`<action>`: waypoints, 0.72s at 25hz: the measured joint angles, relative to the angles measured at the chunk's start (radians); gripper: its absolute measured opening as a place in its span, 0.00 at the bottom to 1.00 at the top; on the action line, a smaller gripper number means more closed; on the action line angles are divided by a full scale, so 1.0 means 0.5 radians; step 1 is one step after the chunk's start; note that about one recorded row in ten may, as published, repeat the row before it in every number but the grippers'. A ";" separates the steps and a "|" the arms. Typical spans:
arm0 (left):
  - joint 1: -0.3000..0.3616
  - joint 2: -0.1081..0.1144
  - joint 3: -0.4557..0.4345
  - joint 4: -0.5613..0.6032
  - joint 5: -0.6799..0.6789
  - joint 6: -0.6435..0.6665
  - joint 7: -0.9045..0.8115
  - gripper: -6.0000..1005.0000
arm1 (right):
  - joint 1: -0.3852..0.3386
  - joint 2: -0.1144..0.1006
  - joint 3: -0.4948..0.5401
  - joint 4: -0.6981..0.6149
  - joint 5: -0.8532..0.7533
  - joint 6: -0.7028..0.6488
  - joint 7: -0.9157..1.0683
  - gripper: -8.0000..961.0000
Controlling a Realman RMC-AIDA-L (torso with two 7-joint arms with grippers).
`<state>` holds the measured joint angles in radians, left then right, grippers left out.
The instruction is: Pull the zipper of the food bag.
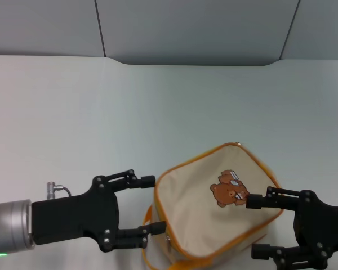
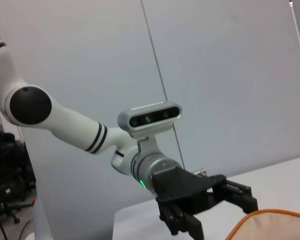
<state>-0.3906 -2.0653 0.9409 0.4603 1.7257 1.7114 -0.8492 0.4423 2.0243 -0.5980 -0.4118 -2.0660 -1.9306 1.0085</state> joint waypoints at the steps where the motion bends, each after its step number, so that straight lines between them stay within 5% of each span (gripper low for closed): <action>1: 0.006 0.000 -0.003 0.007 -0.001 0.001 0.001 0.68 | 0.004 0.000 -0.002 -0.002 -0.005 0.009 -0.008 0.85; 5: 0.044 0.002 -0.013 0.081 -0.011 0.006 -0.007 0.80 | 0.008 0.003 -0.003 -0.004 -0.020 0.022 -0.033 0.86; 18: 0.088 0.028 -0.132 0.186 -0.001 0.212 -0.024 0.81 | 0.006 0.003 -0.003 -0.010 -0.025 0.022 -0.070 0.87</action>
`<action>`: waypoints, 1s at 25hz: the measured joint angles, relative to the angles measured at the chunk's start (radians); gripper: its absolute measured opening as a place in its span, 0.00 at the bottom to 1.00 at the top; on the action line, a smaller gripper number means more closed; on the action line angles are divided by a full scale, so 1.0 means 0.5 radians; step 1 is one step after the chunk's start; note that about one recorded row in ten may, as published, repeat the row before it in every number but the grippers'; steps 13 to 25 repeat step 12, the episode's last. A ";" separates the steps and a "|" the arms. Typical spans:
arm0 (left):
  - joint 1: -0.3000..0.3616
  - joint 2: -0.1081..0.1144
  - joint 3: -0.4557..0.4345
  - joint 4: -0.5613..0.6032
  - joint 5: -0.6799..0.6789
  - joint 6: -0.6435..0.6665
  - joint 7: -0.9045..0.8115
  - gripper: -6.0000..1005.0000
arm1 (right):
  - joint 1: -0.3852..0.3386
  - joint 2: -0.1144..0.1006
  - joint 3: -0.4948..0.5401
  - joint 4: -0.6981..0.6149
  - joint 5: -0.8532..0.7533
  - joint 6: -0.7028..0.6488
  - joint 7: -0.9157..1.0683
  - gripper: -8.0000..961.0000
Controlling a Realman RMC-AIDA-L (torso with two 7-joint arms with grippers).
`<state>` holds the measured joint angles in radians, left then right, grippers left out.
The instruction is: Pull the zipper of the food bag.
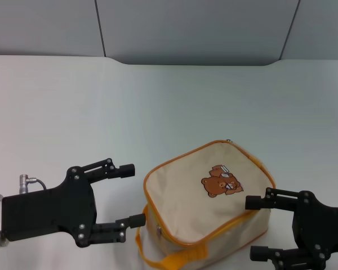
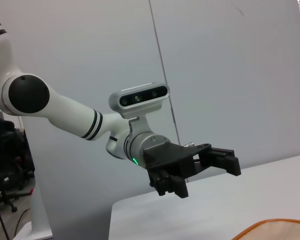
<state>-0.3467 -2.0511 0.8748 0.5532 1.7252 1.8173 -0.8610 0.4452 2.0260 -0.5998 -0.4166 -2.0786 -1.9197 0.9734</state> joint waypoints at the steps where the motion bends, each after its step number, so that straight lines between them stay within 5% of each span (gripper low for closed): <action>1: 0.000 0.000 0.005 0.000 0.001 0.003 -0.004 0.81 | 0.002 0.000 0.000 0.000 0.000 0.000 -0.001 0.87; 25: -0.001 -0.013 0.018 0.001 0.027 0.022 0.004 0.81 | 0.004 0.015 0.000 -0.017 0.000 -0.002 -0.013 0.87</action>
